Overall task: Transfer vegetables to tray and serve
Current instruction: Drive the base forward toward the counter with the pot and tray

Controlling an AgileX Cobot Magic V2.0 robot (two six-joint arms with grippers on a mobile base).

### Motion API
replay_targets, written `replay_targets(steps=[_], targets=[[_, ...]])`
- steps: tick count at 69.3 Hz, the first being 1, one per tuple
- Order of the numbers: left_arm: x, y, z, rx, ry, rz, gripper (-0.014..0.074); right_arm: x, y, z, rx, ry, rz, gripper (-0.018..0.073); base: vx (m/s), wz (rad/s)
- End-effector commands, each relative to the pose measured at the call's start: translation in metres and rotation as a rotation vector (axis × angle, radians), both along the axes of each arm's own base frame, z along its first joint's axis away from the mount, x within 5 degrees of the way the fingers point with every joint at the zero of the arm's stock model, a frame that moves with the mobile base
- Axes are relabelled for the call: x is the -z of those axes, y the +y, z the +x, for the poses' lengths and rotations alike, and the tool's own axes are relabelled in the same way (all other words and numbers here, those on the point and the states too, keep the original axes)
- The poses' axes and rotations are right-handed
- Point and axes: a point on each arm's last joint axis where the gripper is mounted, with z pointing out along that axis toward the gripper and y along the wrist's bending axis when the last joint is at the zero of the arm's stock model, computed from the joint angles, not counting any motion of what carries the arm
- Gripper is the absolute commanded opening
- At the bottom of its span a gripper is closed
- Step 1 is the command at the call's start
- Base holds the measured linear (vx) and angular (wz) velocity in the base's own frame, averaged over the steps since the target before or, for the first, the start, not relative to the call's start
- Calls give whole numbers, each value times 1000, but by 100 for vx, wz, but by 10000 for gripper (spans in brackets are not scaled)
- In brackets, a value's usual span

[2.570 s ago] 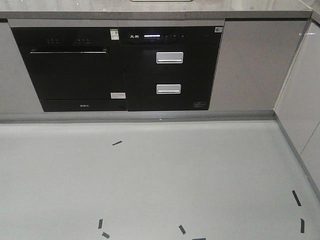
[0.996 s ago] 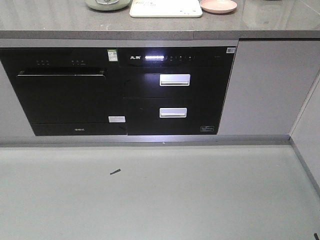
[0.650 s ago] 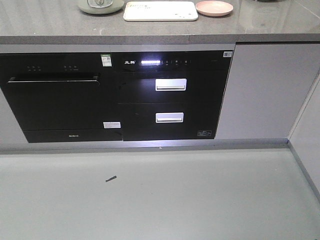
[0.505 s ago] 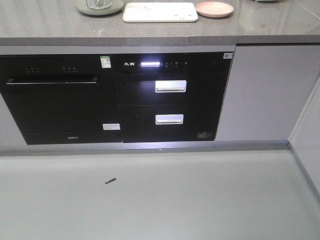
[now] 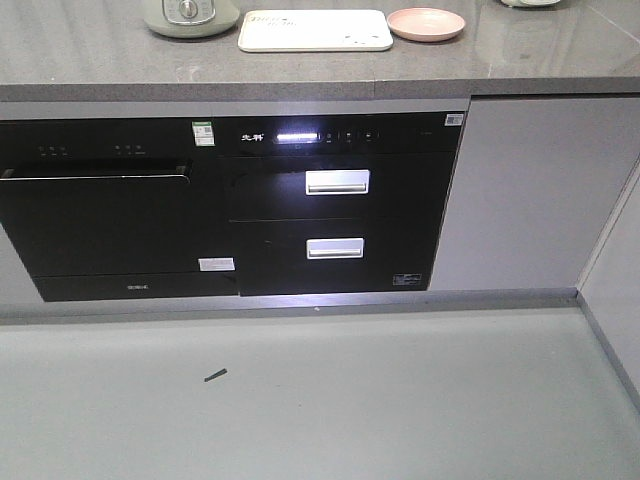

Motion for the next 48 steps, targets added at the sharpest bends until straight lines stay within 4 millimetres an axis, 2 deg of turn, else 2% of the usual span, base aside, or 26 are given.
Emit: replay_targets(steps=[1,48], targets=[[2,-1,0,15,-55,-13,-6,-1,1,0,-11,-59,-18,-2,7,-2],[2,-1,0,15,-55,-13,-6,-1,1,0,-11,-59,-18,-2,8,-3]])
